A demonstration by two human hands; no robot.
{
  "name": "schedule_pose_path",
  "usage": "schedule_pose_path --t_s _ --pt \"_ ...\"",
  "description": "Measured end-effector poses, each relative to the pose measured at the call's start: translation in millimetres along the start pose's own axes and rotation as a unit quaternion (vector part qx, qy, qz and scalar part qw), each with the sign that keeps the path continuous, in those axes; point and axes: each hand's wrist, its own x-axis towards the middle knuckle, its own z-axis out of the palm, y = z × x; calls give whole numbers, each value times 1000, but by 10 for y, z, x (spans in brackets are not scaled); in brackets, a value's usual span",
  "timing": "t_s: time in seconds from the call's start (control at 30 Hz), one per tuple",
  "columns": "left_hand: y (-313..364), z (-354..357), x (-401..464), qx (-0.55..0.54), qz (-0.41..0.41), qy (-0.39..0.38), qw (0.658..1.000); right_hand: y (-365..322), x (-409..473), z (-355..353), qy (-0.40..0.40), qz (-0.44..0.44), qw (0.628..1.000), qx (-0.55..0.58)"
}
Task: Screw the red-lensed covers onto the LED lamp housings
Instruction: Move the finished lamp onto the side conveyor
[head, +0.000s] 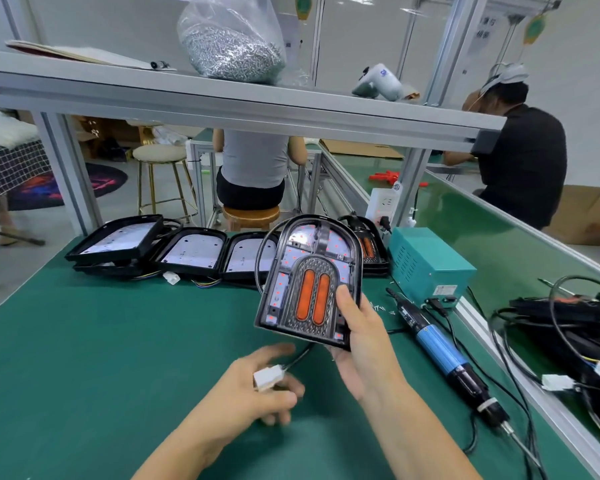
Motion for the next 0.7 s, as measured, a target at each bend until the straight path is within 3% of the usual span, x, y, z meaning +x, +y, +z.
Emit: schedule_pose_path --t_s 0.07,0.17,0.37,0.53,0.6,0.7 --pt "39 -1 18 -13 -23 26 999 -35 -15 -13 -1 -7 1000 -4" --pt "65 -29 69 -164 -45 89 981 -53 -52 -33 -5 -8 1000 -11" --pt "193 85 165 -463 -90 90 877 -38 -94 -32 -10 -9 999 -40" --pt "335 56 182 -585 -70 79 804 -46 -109 -41 -23 7 998 -55" --pt "369 38 173 -576 -52 90 811 -35 -120 -33 -35 14 997 -63" --pt "406 59 141 -488 -19 104 866 -31 -150 -37 -55 24 996 -70"
